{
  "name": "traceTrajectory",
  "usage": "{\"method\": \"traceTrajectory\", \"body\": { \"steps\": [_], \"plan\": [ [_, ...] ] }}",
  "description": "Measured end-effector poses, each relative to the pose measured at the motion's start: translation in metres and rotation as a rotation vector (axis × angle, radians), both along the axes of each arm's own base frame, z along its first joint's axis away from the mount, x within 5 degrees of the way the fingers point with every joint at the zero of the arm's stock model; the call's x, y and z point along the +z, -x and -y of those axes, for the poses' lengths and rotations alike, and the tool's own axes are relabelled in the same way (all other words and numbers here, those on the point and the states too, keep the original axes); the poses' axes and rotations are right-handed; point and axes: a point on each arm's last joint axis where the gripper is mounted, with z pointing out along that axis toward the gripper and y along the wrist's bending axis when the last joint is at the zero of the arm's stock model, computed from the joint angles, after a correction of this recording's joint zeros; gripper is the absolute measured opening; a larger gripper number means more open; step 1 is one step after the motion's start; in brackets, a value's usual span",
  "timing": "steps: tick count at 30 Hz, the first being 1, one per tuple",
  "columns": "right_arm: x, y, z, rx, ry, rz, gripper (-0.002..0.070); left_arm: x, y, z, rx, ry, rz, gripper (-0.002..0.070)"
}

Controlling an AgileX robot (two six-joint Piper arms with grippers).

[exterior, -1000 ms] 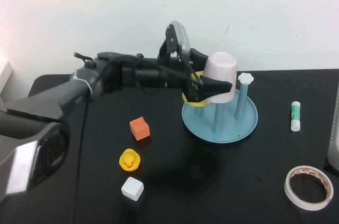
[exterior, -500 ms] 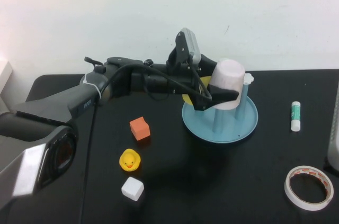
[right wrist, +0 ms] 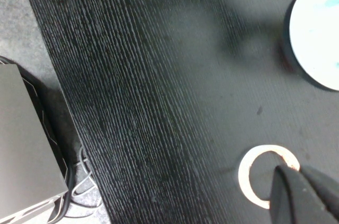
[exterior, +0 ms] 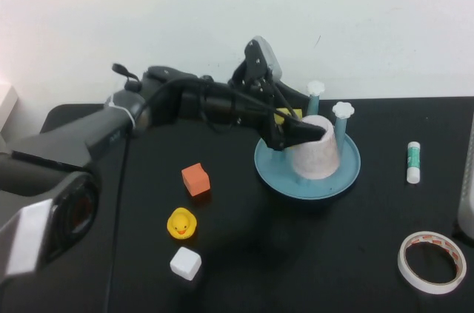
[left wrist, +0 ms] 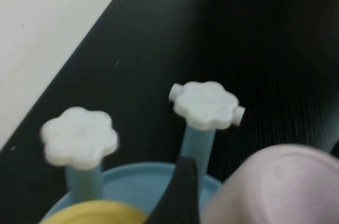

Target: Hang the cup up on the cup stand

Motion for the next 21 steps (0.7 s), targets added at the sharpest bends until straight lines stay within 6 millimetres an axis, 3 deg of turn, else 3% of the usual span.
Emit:
{"method": "traceTrajectory", "body": {
  "steps": [5,11,14,17,21],
  "plan": [
    [0.0,0.0,0.0,0.0,0.0,0.0,-0.0001,0.032,0.001,-0.01,0.035,-0.052,0.026,0.0546],
    [0.0,0.0,0.0,0.0,0.0,0.0,-0.0001,0.083,0.006,-0.018,0.119,-0.081,0.132,0.0274],
    [0.0,0.0,0.0,0.0,0.0,0.0,-0.0001,0.122,0.011,-0.029,0.21,-0.155,0.236,0.017],
    [0.0,0.0,0.0,0.0,0.0,0.0,-0.0001,0.163,0.023,-0.043,0.294,-0.244,0.342,0.011],
    [0.0,0.0,0.0,0.0,0.0,0.0,-0.0001,0.222,0.05,-0.063,0.4,-0.326,0.451,0.0026]
  ]
}}
